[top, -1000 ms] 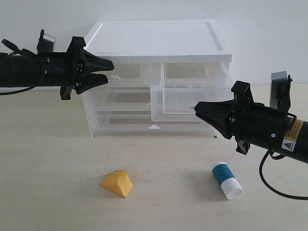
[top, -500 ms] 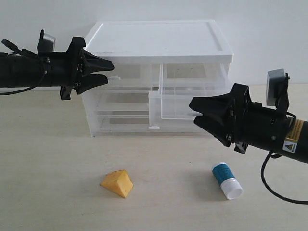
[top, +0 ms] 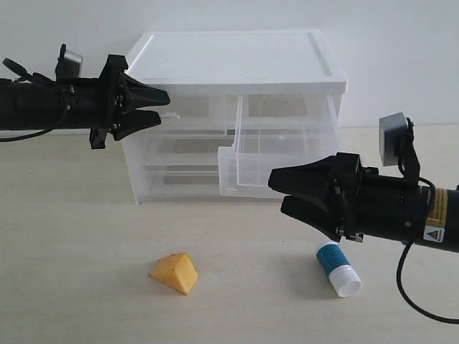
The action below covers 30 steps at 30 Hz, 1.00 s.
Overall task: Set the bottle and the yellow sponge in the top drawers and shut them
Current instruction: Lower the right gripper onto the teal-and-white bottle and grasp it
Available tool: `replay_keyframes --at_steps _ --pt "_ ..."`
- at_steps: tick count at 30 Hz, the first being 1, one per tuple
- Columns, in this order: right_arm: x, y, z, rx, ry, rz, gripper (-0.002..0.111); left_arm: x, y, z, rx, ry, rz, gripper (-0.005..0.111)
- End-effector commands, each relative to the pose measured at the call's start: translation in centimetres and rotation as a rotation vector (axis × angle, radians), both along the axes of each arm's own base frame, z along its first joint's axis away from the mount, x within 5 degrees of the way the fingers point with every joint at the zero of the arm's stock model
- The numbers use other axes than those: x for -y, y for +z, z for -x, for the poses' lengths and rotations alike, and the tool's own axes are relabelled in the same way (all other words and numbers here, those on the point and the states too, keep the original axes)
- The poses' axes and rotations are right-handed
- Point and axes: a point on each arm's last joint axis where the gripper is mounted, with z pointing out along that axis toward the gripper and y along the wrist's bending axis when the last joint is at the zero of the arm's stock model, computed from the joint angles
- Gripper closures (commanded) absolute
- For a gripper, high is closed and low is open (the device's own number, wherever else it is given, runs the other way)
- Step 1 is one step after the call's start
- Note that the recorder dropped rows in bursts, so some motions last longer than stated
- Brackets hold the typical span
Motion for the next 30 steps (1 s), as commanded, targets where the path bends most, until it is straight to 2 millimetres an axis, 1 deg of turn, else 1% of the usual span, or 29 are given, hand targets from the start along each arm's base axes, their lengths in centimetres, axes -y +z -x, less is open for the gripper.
replay_keyframes --at_steps 1,7,12,14,18,21,27,30 --pt "0.1 -0.4 0.2 -0.011 0.013 0.075 0.049 -0.4 0.2 -0.9 0.014 0.074 0.008 0.061" --pt "0.1 -0.8 0.6 0.008 0.058 0.125 0.049 -0.4 0.2 -0.9 0.014 0.074 0.008 0.061" --pt "0.6 -2.2 0.6 -0.006 0.060 0.303 0.049 -0.4 0.2 -0.9 0.014 0.074 0.008 0.061" --pt "0.7 -2.6 0.8 0.013 0.086 0.363 0.049 -0.4 0.2 -0.9 0.014 0.074 0.008 0.061" --pt "0.8 -2.8 0.9 0.040 0.104 0.405 0.049 -0.4 0.2 -0.9 0.014 0.074 0.008 0.061" --pt "1.2 -2.3 0.8 0.090 0.088 0.480 0.049 -0.4 0.2 -0.9 0.014 0.074 0.008 0.061" --pt "2.4 0.3 0.9 0.195 -0.007 0.642 0.049 -0.4 0.2 -0.9 0.014 0.074 0.008 0.061" --pt "3.0 0.9 1.0 0.215 -0.048 0.723 0.049 -0.4 0.2 -0.9 0.014 0.074 0.008 0.061"
